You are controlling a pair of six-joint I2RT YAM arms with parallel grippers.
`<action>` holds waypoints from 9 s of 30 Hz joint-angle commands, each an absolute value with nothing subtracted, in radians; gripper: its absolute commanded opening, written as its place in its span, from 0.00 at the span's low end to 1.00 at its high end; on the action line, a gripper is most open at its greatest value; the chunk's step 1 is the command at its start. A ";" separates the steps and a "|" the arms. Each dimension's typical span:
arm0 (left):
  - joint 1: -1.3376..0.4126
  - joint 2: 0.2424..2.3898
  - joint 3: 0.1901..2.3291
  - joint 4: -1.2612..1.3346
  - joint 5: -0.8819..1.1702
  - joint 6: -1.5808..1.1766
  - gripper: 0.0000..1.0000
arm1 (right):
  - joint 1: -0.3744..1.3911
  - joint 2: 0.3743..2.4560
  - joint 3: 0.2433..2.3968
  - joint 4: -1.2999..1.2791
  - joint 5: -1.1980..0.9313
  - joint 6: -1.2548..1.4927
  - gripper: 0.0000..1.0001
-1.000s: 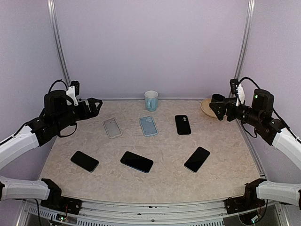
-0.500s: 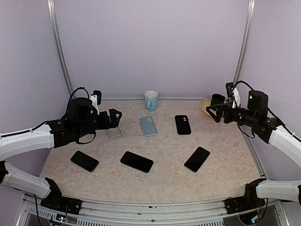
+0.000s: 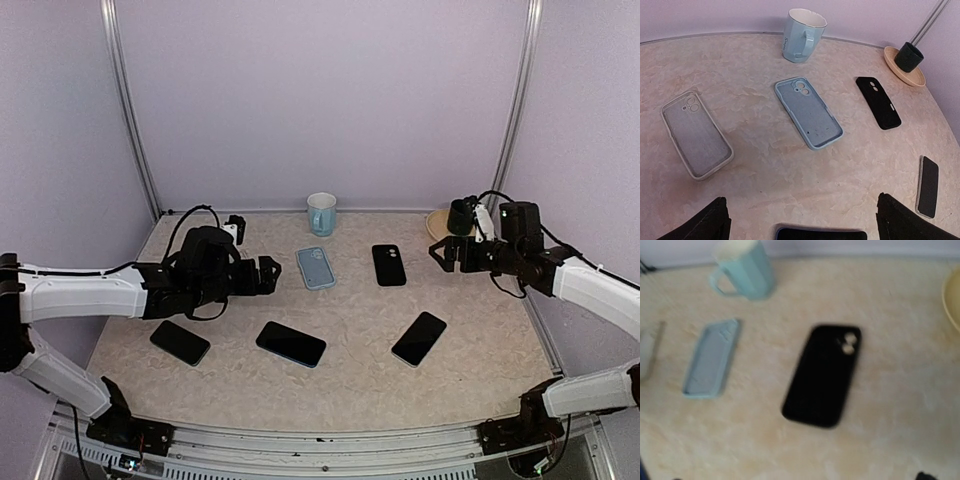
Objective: Put the phone into the phone case
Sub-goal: Rotate the phone at the center of the board, then pick up the phone at the center of the board, then pass from the right arm to the left, then pick up the phone case from the center of the board.
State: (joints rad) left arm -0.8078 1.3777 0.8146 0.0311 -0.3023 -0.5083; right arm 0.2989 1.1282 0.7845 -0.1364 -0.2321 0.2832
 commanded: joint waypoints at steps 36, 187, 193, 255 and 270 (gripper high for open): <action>-0.861 1.425 0.849 0.127 -0.275 -0.511 0.99 | 0.568 1.204 0.603 -0.332 0.026 0.654 1.00; -0.876 1.695 1.037 0.286 0.443 -0.478 0.99 | 0.887 1.338 0.693 0.122 0.186 -0.024 0.71; -0.874 1.732 1.083 0.251 0.483 -0.479 0.99 | 0.940 1.277 0.643 0.206 0.188 -0.073 0.70; -0.718 1.480 0.902 0.296 0.329 -0.548 0.00 | 0.919 1.302 0.825 0.073 0.367 0.092 0.99; -0.696 1.259 0.758 0.302 0.106 -0.596 0.00 | 0.701 1.642 1.079 -0.129 0.344 0.296 0.91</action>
State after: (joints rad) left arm -0.7052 1.3323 0.7769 0.2340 0.1932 -0.5785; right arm 0.7391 1.5707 1.0058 -0.0490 0.3698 0.2371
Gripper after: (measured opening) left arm 0.076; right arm 0.915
